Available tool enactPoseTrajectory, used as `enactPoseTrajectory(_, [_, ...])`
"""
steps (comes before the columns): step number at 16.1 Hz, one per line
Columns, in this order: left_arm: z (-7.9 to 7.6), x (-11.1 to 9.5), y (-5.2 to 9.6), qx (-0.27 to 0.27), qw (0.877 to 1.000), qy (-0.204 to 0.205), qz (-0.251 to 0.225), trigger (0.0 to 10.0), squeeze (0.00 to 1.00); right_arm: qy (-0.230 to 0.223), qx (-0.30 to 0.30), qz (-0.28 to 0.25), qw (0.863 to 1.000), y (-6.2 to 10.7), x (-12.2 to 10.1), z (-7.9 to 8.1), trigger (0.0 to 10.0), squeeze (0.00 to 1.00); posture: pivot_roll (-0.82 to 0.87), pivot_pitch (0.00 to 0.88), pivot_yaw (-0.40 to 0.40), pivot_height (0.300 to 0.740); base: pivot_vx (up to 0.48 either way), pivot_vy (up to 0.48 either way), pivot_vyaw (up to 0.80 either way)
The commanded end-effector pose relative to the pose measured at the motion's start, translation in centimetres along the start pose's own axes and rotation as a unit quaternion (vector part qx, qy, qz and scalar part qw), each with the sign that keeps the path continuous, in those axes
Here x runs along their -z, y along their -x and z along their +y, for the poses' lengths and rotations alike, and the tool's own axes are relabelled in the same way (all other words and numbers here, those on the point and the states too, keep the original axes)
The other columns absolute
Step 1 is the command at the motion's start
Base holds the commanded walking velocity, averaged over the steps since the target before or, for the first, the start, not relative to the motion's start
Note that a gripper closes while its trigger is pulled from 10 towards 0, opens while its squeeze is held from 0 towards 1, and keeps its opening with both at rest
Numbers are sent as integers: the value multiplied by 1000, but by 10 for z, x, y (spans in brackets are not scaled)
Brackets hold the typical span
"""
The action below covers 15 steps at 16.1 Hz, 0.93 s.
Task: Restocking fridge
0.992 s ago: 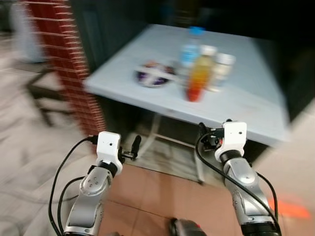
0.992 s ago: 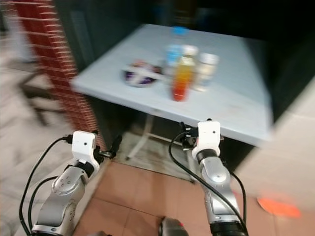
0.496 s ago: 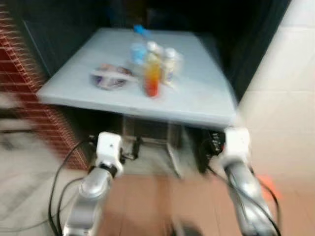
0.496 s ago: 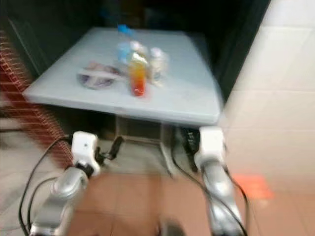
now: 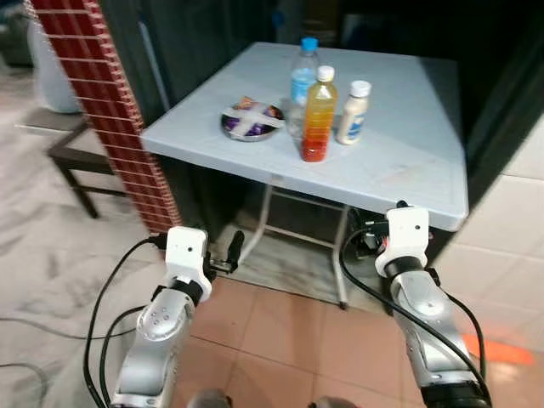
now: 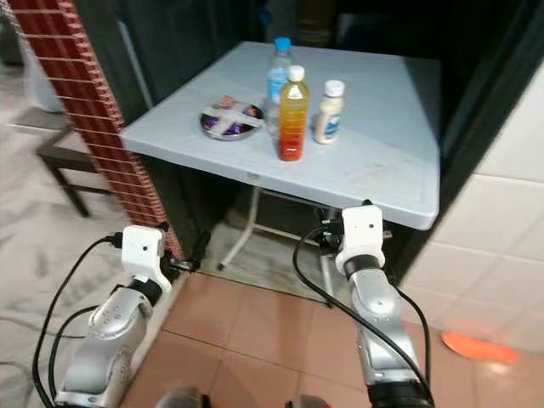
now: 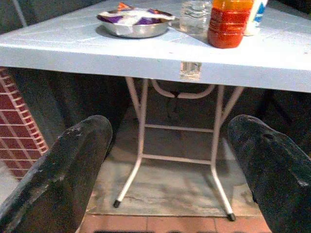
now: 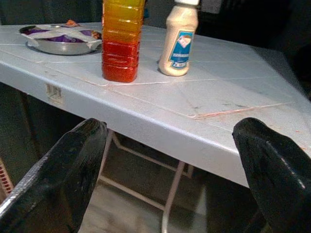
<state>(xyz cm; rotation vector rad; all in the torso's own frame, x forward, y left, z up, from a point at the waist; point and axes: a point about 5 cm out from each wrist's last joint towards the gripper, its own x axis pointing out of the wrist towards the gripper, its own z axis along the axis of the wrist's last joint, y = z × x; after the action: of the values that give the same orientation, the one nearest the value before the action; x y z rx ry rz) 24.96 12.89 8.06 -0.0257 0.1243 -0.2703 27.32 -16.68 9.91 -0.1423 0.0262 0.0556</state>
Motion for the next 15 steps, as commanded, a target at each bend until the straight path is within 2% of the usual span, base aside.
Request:
enactPoseTrajectory(1, [3, -5, 0, -4, 1000, -1, -11, 10000, 0, 7, -16, -21, 1000, -3, -9, 4, 10000, 0, -1, 0, 31, 740, 240, 0, 0])
enactPoseTrajectory(3, [2, -6, -1, -3, 1000, -2, -13, 10000, 0, 27, -8, -45, 999, -4, -16, 2, 10000, 0, -4, 0, 32, 740, 277, 0, 647])
enactPoseTrajectory(7, [0, -6, -3, 1, 1000, -1, -14, 10000, 0, 28, 0, -51, 998, -7, -19, -1, 10000, 0, -4, 0, 29, 740, 294, 0, 445])
enactPoseTrajectory(10, [0, -6, -3, 1, 1000, 0, -14, 10000, 0, 86, 31, -83, 992, -8, -28, -8, 10000, 0, -3, 0, 29, 740, 276, 0, 0])
enactPoseTrajectory(12, [0, -5, -3, 2, 1000, 0, -14, 10000, 0, 105, 50, -101, 988, -9, -35, -11, 10000, 0, -3, 0, 30, 740, 261, 0, 0])
enactPoseTrajectory(14, [0, -6, -4, 3, 1000, 0, -15, 10000, 0, 159, 65, -143, 975, -11, -49, -12, 10000, 0, -5, 0, 30, 740, 0, 0, 0])
enactPoseTrajectory(15, [0, -6, -5, 3, 1000, 0, -15, 10000, 0, 164, 64, -156, 972, -12, -54, -11, 10000, 0, -6, 0, 30, 740, 0, 0, 0])
